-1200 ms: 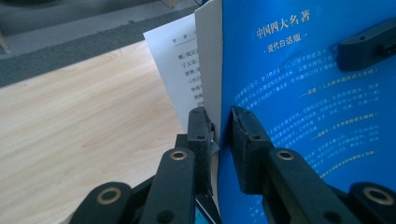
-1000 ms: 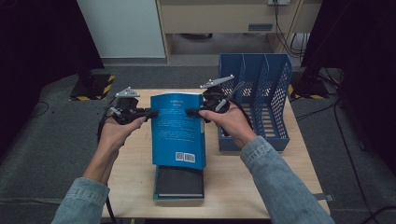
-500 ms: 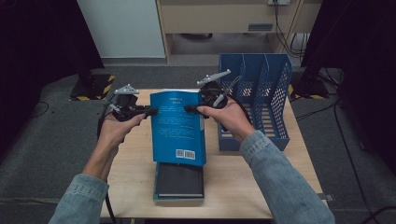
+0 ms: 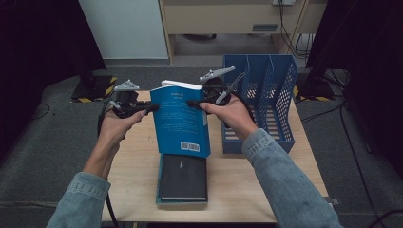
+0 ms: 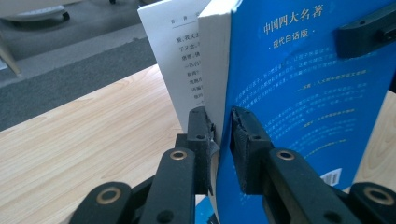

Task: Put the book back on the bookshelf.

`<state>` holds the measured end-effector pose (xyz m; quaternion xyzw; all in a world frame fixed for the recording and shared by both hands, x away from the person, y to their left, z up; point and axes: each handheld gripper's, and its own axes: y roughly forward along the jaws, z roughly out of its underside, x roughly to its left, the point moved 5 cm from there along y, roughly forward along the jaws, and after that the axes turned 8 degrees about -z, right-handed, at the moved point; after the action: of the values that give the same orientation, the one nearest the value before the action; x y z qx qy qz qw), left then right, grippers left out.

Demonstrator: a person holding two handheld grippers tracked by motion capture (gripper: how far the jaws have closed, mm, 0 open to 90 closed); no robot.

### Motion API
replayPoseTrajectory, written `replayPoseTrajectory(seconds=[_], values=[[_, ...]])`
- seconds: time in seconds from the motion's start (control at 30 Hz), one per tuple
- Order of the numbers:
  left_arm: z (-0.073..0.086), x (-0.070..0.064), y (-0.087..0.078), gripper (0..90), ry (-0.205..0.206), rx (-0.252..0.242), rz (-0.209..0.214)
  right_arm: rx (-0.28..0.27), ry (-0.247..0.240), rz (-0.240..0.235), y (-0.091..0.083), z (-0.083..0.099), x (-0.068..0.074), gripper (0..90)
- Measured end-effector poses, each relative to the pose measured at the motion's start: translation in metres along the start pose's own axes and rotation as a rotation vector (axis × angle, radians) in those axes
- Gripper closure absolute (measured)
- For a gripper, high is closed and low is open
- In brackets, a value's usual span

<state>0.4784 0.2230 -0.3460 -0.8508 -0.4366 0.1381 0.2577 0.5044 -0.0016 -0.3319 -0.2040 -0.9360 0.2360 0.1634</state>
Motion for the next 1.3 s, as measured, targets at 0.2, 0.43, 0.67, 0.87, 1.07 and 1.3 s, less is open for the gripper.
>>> replayPoseTrajectory(seconds=[0.2,0.43,0.67,0.87,1.07,1.3], values=[[0.005,-0.017,-0.017,77.1,0.036,-0.025,0.009,0.001,-0.036,-0.010,-0.015,0.009,0.020,57.9],[0.018,-0.033,-0.037,76.1,0.025,-0.068,0.038,0.017,-0.068,-0.057,-0.031,0.016,0.043,53.7],[0.023,-0.037,-0.043,76.4,0.023,-0.091,0.046,0.091,-0.118,-0.053,-0.024,0.005,0.047,50.0],[0.023,-0.038,-0.042,76.0,0.028,-0.091,0.039,0.125,-0.125,-0.089,-0.024,0.001,0.046,52.1],[0.022,-0.035,-0.038,74.3,0.007,-0.098,0.023,0.147,-0.149,-0.087,-0.021,-0.001,0.048,54.4],[0.022,-0.032,-0.032,71.0,-0.026,-0.128,-0.006,0.149,-0.160,-0.108,-0.023,0.000,0.050,57.6]])
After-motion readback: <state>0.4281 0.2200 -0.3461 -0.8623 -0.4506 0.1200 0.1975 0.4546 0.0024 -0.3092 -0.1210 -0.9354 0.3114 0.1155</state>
